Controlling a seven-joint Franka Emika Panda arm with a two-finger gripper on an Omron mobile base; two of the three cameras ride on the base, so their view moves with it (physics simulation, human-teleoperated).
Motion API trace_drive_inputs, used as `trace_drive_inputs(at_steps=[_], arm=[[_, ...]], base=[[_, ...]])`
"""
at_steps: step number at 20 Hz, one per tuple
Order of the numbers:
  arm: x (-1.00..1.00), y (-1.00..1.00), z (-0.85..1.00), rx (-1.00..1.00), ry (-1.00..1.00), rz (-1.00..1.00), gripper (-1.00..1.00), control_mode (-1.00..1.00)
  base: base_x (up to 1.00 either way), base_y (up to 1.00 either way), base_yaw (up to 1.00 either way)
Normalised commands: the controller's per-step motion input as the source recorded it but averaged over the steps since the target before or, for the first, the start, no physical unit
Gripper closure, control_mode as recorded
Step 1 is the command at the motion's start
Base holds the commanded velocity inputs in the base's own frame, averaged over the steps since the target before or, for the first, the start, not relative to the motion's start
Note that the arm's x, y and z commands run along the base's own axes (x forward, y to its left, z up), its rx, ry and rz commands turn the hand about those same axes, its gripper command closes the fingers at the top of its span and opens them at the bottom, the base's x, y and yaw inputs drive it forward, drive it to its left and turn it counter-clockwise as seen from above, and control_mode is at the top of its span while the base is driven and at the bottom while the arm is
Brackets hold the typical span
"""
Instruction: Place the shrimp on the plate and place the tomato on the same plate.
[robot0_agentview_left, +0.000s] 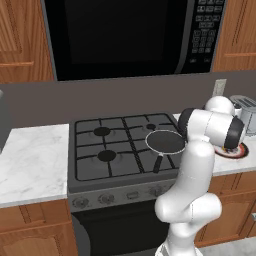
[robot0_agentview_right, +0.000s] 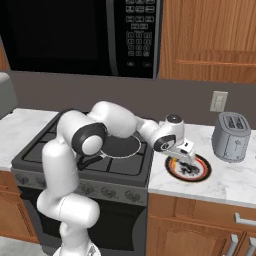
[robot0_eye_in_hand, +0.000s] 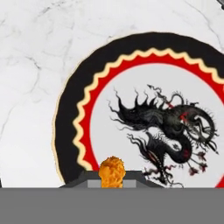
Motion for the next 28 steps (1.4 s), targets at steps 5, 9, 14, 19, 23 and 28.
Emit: trace_drive_inputs(at_steps=[5,9,14,19,23,28], arm=[[0.09,-0.05,-0.12,0.0,0.0,0.0,1.0,-1.0],[0.08,0.0,-0.16,0.0,0.0,0.0,1.0,-1.0],[0.06,0.0,-0.14,0.0,0.0,0.0,1.0,-1.0],[0.06,0.0,-0.14,0.0,0.0,0.0,1.0,-1.0],[0.06,0.0,-0.13,0.0,0.0,0.0,1.0,-1.0],[0.05,0.0,-0.06,0.0,0.0,0.0,-1.0,-1.0]], base=[[0.0,0.0,0.0],[0.0,0.0,0.0],[0.0,0.0,0.0],[0.0,0.0,0.0],[0.0,0.0,0.0],[0.0,0.0,0.0]])
